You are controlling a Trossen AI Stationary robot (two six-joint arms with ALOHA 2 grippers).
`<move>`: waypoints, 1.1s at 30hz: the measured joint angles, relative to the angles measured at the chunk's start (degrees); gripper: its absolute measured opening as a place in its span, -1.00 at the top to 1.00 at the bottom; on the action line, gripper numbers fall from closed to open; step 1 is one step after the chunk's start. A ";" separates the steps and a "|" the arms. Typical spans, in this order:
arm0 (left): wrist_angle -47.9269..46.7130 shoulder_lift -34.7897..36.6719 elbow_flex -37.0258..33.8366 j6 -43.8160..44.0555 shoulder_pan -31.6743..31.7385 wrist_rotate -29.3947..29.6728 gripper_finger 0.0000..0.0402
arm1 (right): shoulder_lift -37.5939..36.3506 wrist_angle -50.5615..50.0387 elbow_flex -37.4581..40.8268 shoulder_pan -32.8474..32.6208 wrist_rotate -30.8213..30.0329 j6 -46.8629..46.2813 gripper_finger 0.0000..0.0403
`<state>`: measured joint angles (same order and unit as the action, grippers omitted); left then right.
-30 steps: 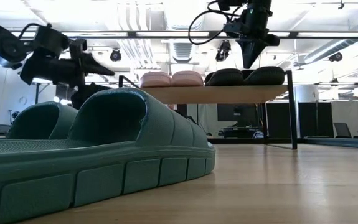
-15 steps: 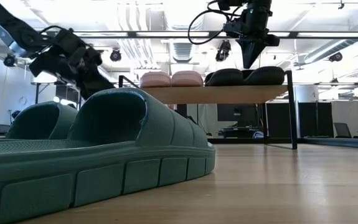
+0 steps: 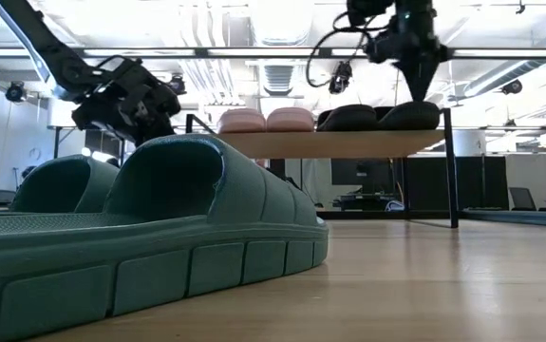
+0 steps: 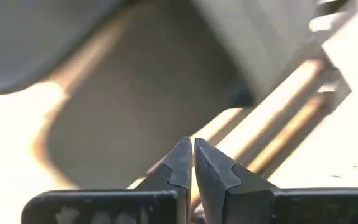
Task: Pick and place slides into the shelf
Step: Adjust the shelf
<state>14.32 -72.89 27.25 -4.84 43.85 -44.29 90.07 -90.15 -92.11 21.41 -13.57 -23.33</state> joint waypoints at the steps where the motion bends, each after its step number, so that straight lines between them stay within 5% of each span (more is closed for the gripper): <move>1: -0.27 -0.65 0.55 0.02 -0.31 -0.09 1.00 | -0.49 -0.34 0.15 0.00 2.63 0.00 0.94; 5: -0.24 -2.50 2.32 0.03 -0.60 -0.70 1.00 | -4.87 0.62 1.39 -0.68 16.12 -2.03 0.94; 12: -0.15 -3.11 2.92 0.11 -0.73 -0.72 1.00 | -16.46 0.18 6.03 -3.90 13.75 -19.71 0.94; 20: -0.32 -3.07 2.92 0.19 -0.78 -1.93 1.00 | -27.40 1.43 22.35 -7.83 14.61 -38.55 0.94; 26: -0.08 -3.18 2.92 3.01 -0.78 -2.70 1.00 | -28.64 16.08 33.60 -9.52 18.85 -39.88 0.94; 33: 0.32 -5.12 4.09 4.55 -0.78 -3.10 1.00 | -28.18 19.78 38.83 -7.32 9.07 -39.67 0.94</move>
<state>14.64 -78.02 31.35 -0.29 43.07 -47.40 61.89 -70.37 -53.27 14.09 -4.49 -63.00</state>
